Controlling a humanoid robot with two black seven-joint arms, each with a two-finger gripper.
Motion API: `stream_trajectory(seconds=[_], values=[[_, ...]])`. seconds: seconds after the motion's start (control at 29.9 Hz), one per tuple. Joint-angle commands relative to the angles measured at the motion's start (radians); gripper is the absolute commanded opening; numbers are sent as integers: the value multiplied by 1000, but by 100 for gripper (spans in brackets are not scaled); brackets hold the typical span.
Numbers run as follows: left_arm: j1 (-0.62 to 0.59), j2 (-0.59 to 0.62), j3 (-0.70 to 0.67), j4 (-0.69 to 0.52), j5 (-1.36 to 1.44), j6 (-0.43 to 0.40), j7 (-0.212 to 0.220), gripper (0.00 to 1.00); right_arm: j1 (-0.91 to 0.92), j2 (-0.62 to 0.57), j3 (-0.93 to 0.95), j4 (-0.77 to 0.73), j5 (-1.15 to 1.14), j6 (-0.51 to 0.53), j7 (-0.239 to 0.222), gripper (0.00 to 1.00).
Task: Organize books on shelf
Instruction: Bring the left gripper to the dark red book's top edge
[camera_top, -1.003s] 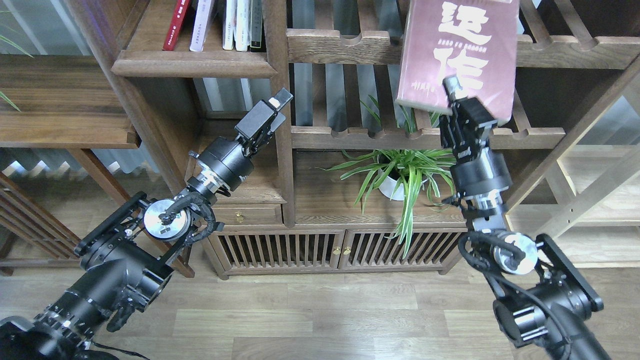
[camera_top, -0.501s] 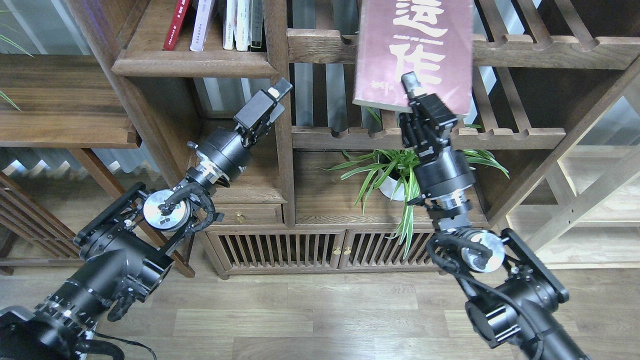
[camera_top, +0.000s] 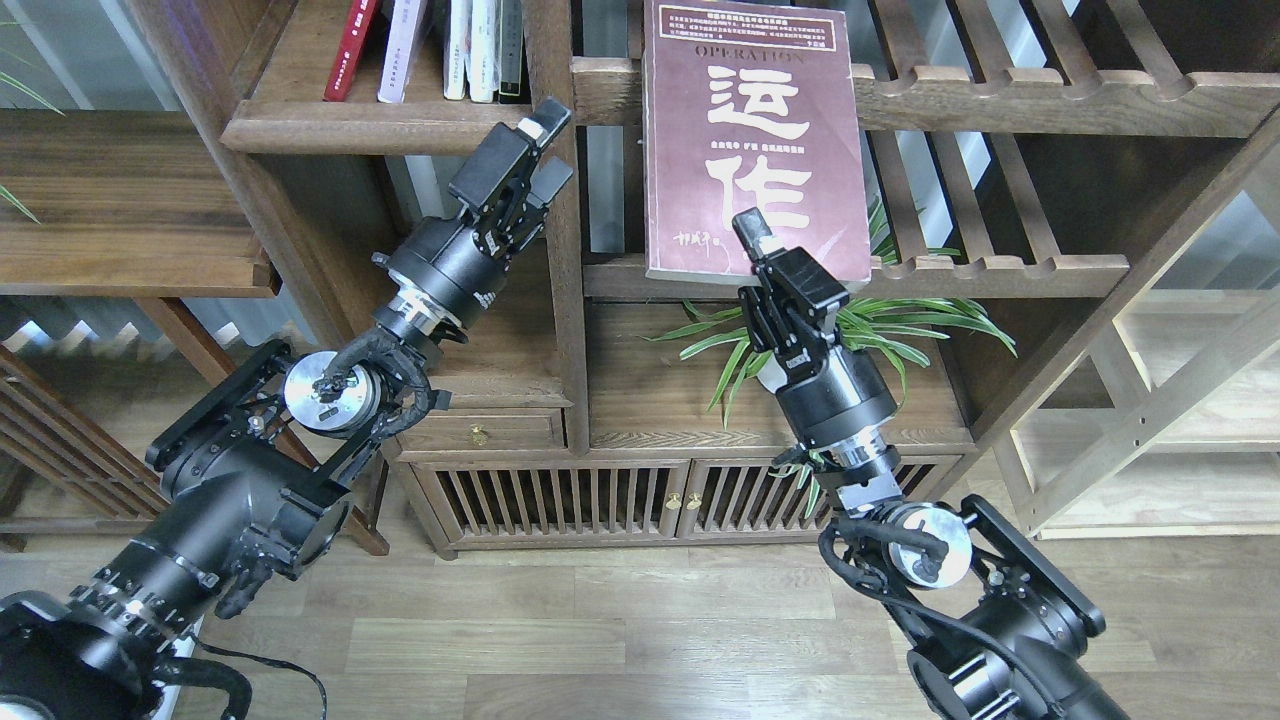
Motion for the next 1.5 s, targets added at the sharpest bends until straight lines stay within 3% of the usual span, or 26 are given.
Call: stream_trajectory(seconds=[0.0,0.17,0.4,0.57,0.7,1.0,1.17,1.3,1.4,1.47], values=[[0,0,-1,-6,-5,0,47,98,0,2,-3,0,-6,0,-4,0],[-4,0,28,-3,-3,0,96,98,0,3,-19,1,-29,0,-4,0],[-31,0,33,-4,-3,0,113,98,3,9,-72,0,-61,0,-4,0],[-54,0,30,-1,-3,0,228,96,1,14,-72,0,-64,0,-4,0],[-59,0,19,2,-3,0,292,94,3,17,-74,0,-64,0,-4,0],[-77,0,25,19,18,0,296,83,9,33,-74,0,-69,0,-4,0],[-83,0,22,24,23,0,294,65,9,40,-74,0,-72,0,-4,0],[-79,0,21,19,18,0,292,38,12,43,-74,0,-72,0,-4,0],[-77,0,18,13,15,0,289,30,12,43,-74,0,-72,0,-4,0],[-77,0,18,10,12,0,289,17,12,43,-74,0,-74,0,-4,0]])
